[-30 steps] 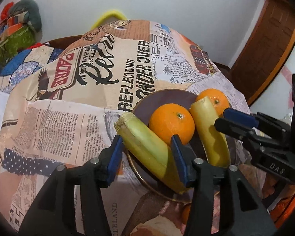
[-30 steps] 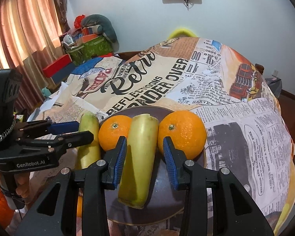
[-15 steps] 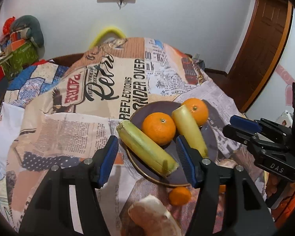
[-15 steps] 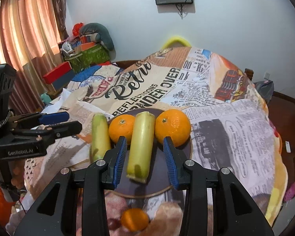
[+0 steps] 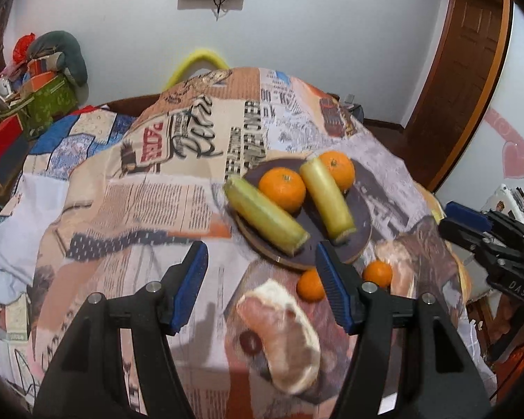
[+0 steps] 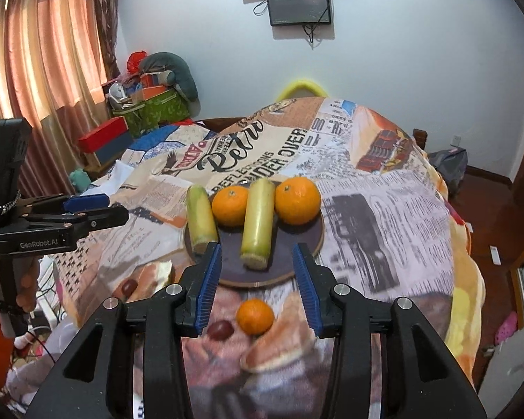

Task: Organize fruits
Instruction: 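Grasp a pomelo segment with the right gripper while the left grasps a dark grape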

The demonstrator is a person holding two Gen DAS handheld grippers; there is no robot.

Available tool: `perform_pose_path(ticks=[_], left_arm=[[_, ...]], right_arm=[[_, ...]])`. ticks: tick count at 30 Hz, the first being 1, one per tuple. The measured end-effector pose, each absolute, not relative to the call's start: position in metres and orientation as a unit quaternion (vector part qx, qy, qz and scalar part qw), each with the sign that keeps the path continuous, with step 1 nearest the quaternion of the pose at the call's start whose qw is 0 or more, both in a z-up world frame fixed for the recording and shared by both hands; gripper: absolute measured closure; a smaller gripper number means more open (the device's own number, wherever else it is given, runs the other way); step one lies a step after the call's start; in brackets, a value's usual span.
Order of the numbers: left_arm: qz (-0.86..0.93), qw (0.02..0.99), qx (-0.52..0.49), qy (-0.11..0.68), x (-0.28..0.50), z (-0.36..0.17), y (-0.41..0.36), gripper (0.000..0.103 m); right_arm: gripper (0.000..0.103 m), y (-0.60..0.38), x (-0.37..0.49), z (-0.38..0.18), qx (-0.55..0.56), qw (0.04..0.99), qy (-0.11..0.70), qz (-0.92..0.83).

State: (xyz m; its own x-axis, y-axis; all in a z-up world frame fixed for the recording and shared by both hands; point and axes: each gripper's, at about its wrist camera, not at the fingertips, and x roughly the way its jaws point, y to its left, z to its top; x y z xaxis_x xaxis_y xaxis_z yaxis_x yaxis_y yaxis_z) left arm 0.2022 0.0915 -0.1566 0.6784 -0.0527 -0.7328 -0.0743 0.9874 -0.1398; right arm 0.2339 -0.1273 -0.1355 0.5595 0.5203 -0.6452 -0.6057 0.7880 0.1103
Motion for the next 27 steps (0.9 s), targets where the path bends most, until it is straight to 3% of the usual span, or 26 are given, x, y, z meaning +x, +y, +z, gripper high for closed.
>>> perform_pose_path(ticks=[11,14,16,20,22,27], left_arm=[[0.003,0.896,-0.076,0.438,0.176,-0.194,0.084,0.040],[0.003,0.889,-0.082,0.451,0.170,-0.206,0.085,0.040],[0.002,0.883,-0.083,0.462,0.168,-0.215,0.086,0.043],[0.001,0.874,-0.085,0.478,0.165,-0.227,0.087,0.052],[-0.002,0.872,-0.091,0.482,0.164,-0.232,0.088,0.053],[-0.004,0.874,-0.099,0.476,0.165,-0.235,0.090,0.057]], right_arm=[[0.057,-0.143,0.215,-0.172,-0.064,0.873,0.386,0.292],[0.051,-0.146,0.214,-0.188,-0.057,0.864,0.406,0.291],[0.045,-0.147,0.212,-0.197,-0.054,0.861,0.416,0.289],[0.043,-0.144,0.210,-0.214,-0.054,0.852,0.436,0.283],[0.037,-0.143,0.211,-0.219,-0.050,0.850,0.444,0.279],[0.035,-0.136,0.217,-0.228,-0.061,0.852,0.451,0.261]])
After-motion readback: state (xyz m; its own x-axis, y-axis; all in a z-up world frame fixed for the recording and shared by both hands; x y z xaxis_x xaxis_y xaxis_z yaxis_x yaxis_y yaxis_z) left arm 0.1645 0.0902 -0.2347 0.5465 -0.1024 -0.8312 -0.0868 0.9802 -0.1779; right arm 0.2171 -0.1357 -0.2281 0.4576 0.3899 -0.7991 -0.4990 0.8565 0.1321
